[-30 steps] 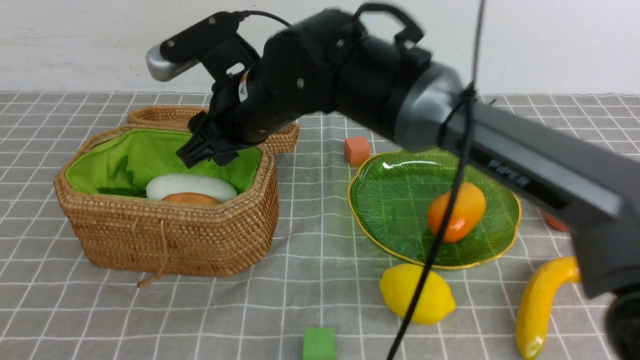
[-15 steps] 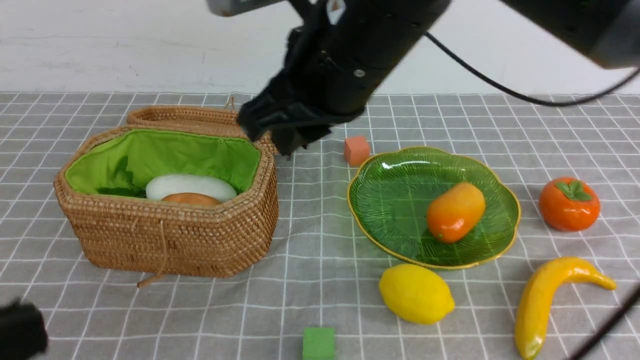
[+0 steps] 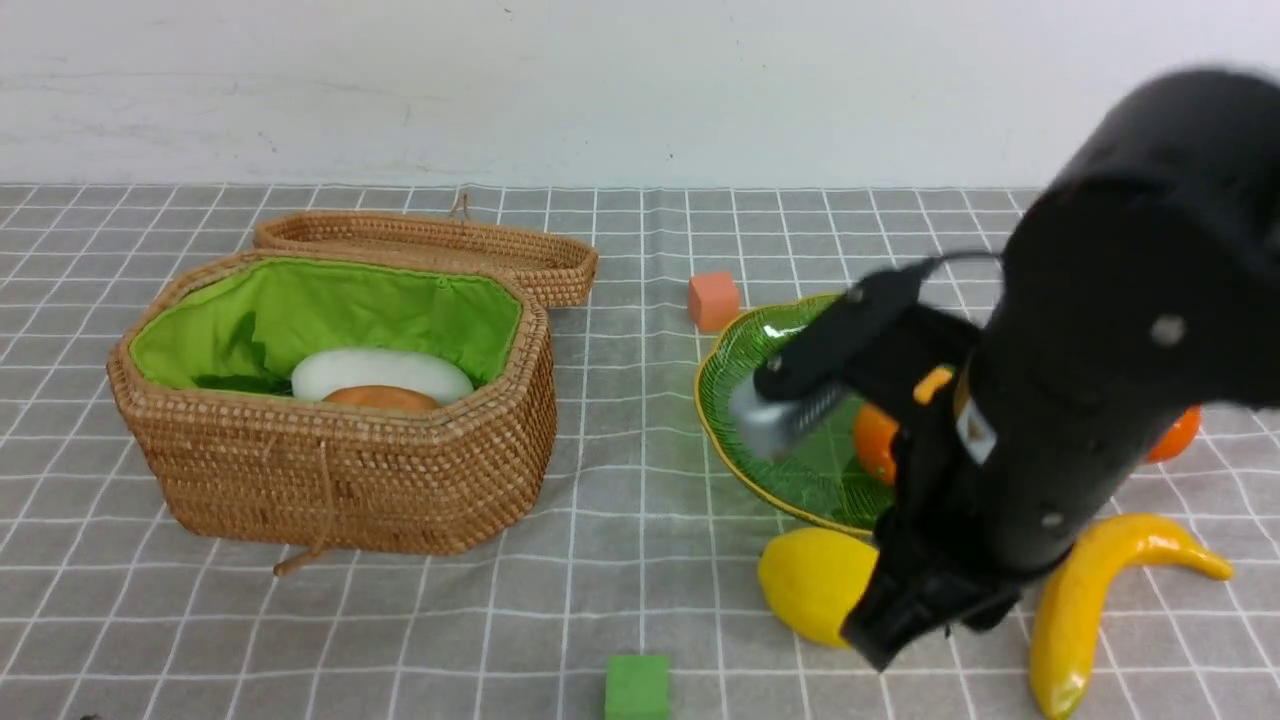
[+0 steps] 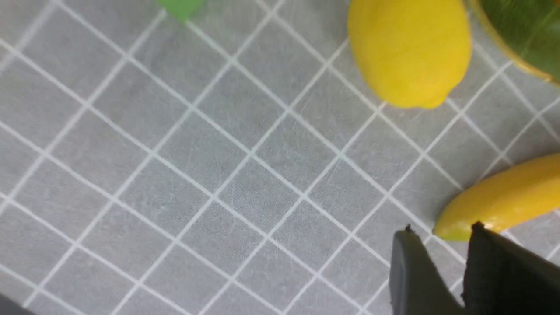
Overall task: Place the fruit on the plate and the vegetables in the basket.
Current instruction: Use the right arm to grab a lemon and put it into the right plate
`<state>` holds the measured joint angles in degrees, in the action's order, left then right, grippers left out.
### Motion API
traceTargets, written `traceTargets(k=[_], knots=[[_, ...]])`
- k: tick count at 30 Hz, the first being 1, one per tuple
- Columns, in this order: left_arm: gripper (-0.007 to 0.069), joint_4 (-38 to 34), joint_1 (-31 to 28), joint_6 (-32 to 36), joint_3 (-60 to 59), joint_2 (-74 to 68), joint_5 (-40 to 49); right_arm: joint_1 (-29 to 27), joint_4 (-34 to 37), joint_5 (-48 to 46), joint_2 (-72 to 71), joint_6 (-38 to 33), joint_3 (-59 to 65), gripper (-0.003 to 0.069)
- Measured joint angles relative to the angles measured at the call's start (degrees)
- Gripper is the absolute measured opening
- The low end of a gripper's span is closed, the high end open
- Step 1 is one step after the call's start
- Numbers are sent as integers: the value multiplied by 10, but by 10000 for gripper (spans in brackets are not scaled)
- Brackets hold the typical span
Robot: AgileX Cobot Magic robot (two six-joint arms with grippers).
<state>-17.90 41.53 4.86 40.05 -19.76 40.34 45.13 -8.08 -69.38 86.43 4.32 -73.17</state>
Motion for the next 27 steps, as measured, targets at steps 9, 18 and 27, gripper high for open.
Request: traceTargets(k=[9,18,27], knots=[[-2,4,0,-2,0,-39,0,-73,39,84,68,-11,7,293],[0,4,0,-3,-1,-45,-3,-147,188,180,104,-220,8,635],[2,4,0,-3,-1,-45,-4,-147,120,219,170,-226,8,665]])
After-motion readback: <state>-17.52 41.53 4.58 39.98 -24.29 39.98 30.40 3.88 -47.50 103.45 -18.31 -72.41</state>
